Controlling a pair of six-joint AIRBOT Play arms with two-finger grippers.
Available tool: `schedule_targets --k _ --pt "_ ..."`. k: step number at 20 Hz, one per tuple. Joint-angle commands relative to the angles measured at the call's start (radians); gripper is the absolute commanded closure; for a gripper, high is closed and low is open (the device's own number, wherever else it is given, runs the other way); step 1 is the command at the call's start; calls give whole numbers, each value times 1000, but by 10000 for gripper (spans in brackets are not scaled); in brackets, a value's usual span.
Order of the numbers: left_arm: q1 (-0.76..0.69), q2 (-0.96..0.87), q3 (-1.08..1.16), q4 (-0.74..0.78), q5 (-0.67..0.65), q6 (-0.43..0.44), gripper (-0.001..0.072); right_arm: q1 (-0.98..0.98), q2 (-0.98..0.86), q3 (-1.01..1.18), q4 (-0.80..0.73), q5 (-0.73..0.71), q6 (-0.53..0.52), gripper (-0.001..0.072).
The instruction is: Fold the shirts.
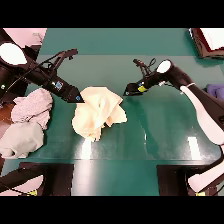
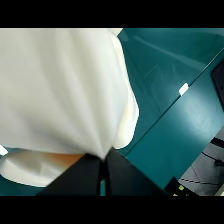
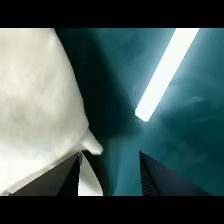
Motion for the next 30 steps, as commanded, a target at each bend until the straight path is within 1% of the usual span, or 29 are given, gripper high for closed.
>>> schedule_targets --k 1,3,6,11,13,14,15,16,17,20,21,24,27,30 --pt "1 1 1 3 -5 -5 683 19 -107 109 84 53 0 274" --pt "1 1 1 3 -5 -5 683 18 -135 133 147 98 0 274" --pt "1 1 1 3 1 -4 683 21 -139 136 155 173 0 274" --pt "1 1 1 3 19 -5 683 51 -139 135 169 213 1 273" --pt "1 1 1 3 19 -5 683 71 -139 135 165 183 0 275" --pt "1 1 1 3 18 -5 683 79 -139 136 162 148 -4 294" --pt "1 1 1 3 18 -9 683 82 -139 136 162 119 -5 443" --pt "1 1 1 2 13 -11 683 81 -137 136 162 99 -12 670" --pt "1 2 2 2 -1 -11 683 76 -130 137 160 91 -14 695" --pt "1 2 49 3 -53 -12 684 29 -44 137 132 85 -13 697" --pt "1 2 97 3 -67 -17 683 2 14 137 94 79 -13 697" --pt "1 2 311 -20 -90 -69 684 -83 229 138 5 76 -13 697" --pt "1 2 549 -158 -96 -89 684 -152 463 138 -24 32 -14 697" --pt "1 2 755 -381 -83 -92 684 -195 685 138 -25 -62 -15 697"
